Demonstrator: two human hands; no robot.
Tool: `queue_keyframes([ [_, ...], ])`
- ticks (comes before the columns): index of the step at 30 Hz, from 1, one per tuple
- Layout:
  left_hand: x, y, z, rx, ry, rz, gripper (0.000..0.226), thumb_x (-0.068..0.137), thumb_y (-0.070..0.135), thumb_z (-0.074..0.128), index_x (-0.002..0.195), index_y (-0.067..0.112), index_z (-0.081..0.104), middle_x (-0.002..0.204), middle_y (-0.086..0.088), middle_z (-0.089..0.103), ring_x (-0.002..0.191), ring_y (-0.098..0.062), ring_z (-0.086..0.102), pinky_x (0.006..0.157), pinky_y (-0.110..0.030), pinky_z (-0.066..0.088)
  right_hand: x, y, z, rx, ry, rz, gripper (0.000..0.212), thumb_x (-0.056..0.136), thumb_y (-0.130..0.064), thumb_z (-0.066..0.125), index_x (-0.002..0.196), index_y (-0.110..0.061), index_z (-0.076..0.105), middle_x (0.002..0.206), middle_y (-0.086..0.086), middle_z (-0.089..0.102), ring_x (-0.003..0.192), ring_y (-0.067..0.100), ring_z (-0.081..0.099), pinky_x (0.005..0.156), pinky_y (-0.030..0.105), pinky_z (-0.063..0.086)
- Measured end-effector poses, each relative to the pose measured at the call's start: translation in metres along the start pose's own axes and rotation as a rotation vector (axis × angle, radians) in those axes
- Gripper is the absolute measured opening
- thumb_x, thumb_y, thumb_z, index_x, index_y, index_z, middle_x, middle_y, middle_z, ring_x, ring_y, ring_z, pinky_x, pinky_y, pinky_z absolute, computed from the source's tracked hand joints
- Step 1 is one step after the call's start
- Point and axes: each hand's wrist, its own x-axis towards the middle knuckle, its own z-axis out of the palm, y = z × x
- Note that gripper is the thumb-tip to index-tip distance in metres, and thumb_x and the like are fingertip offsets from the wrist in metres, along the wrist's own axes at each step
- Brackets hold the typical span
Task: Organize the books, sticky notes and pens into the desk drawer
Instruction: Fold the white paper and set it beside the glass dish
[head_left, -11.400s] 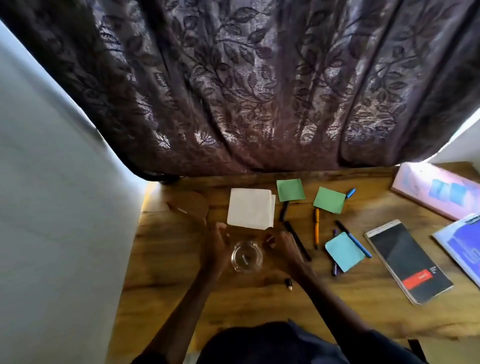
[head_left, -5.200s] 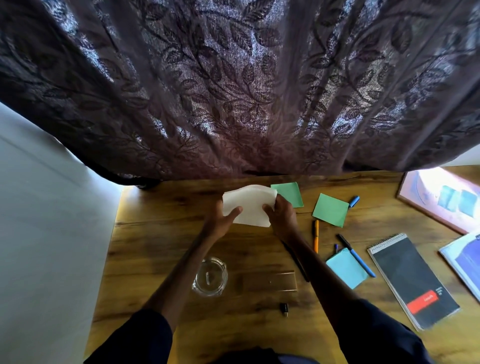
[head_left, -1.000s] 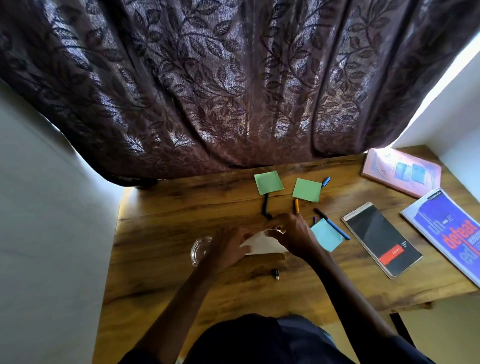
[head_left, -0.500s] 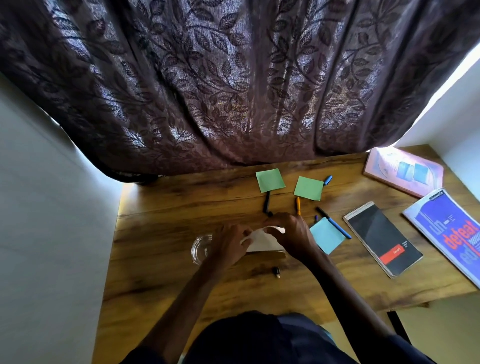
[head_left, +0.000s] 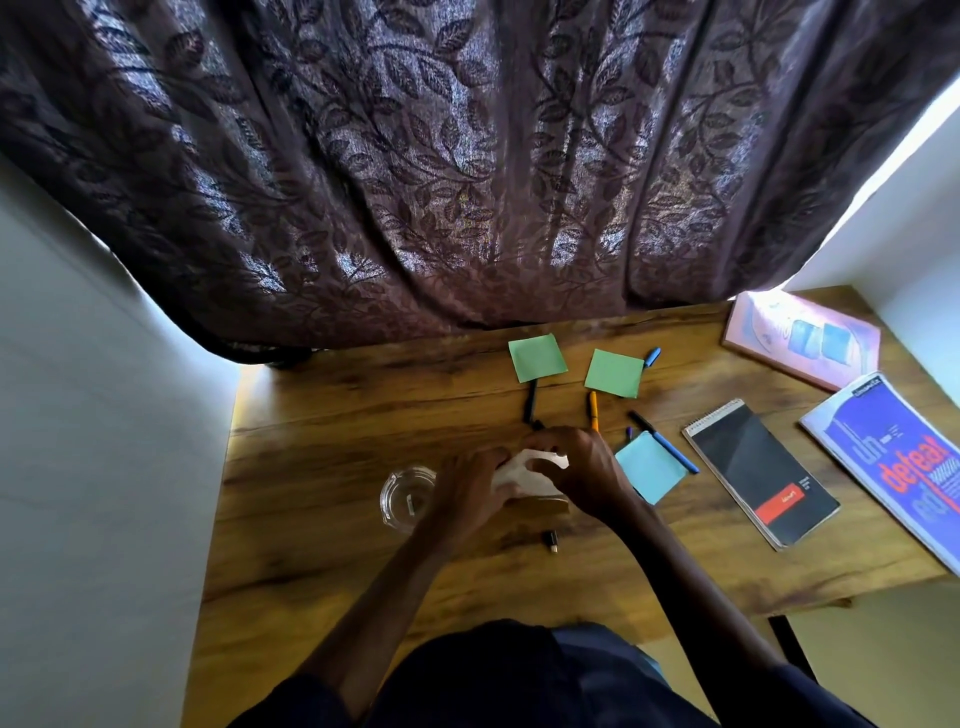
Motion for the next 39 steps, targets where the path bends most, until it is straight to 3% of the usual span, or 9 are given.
queue_keyframes([
  [4,0.002,-0.001,0.000,0.001,-0.009,0.024,0.047,0.084,0.042,0.076,0.126,0.027,0.063,0.122,0.007,0.068,0.111,-0.012,0.063,0.094,-0.030,0.049,-0.005,0.009,0.007,-0.040,-0.027,0.034,0.026,0.086,-0.025,0.078,0.110,-0.015,0.073,0.106,0.001,0.074,0.089,0.012,0.069,0.067,0.014,0.051],
  [8,0.003,-0.011,-0.004,-0.042,-0.055,0.035,0.037,0.080,0.031,0.081,0.114,0.030,0.066,0.113,0.010,0.069,0.103,-0.009,0.064,0.088,-0.036,0.056,-0.008,0.014,0.015,-0.053,-0.075,0.052,0.022,0.088,-0.026,0.076,0.109,-0.020,0.074,0.107,-0.003,0.074,0.092,0.009,0.069,0.068,0.015,0.052],
  [13,-0.005,-0.032,-0.005,-0.021,-0.153,0.049,0.054,0.078,0.032,0.081,0.127,0.028,0.056,0.128,0.008,0.059,0.120,-0.013,0.052,0.096,-0.037,0.050,-0.015,0.010,0.022,-0.056,-0.074,0.061,0.026,0.088,-0.023,0.075,0.112,-0.015,0.073,0.109,0.003,0.074,0.095,0.016,0.069,0.071,0.021,0.051],
  [17,-0.009,-0.043,-0.003,-0.008,-0.187,0.036,0.066,0.077,0.035,0.081,0.135,0.029,0.049,0.139,0.007,0.051,0.129,-0.013,0.044,0.099,-0.031,0.042,-0.017,0.010,0.026,-0.038,-0.046,0.041,0.022,0.088,-0.022,0.075,0.109,-0.014,0.073,0.106,0.004,0.072,0.092,0.014,0.068,0.067,0.008,0.042],
  [24,-0.010,-0.037,0.004,0.040,-0.183,0.043,0.065,0.078,0.037,0.080,0.135,0.029,0.049,0.138,0.006,0.052,0.130,-0.016,0.045,0.102,-0.038,0.044,-0.018,0.011,0.032,-0.023,-0.006,-0.010,0.014,0.084,-0.013,0.079,0.098,-0.012,0.076,0.097,0.004,0.073,0.084,0.002,0.064,0.066,0.002,0.041],
  [34,-0.009,-0.034,0.007,0.052,-0.182,0.048,0.062,0.082,0.034,0.076,0.137,0.026,0.048,0.143,0.004,0.049,0.136,-0.017,0.039,0.105,-0.036,0.040,-0.028,0.021,0.050,0.048,0.065,-0.006,0.022,0.077,-0.016,0.085,0.095,-0.016,0.072,0.109,0.010,0.061,0.086,0.016,0.064,0.063,0.018,0.051],
  [37,-0.010,-0.033,0.005,0.036,-0.177,0.041,0.063,0.082,0.034,0.077,0.138,0.026,0.048,0.143,0.004,0.049,0.135,-0.017,0.040,0.104,-0.035,0.039,-0.025,0.023,0.046,0.034,0.067,0.010,0.030,0.079,-0.021,0.084,0.104,-0.014,0.070,0.116,0.010,0.060,0.098,0.021,0.063,0.072,0.029,0.058],
  [39,-0.011,-0.034,0.002,0.004,-0.163,0.039,0.065,0.080,0.034,0.079,0.137,0.026,0.048,0.141,0.005,0.051,0.132,-0.016,0.043,0.103,-0.035,0.041,-0.022,0.022,0.042,0.033,0.113,-0.023,0.047,0.077,-0.028,0.085,0.115,-0.008,0.067,0.123,0.011,0.058,0.104,0.017,0.060,0.079,0.022,0.055],
])
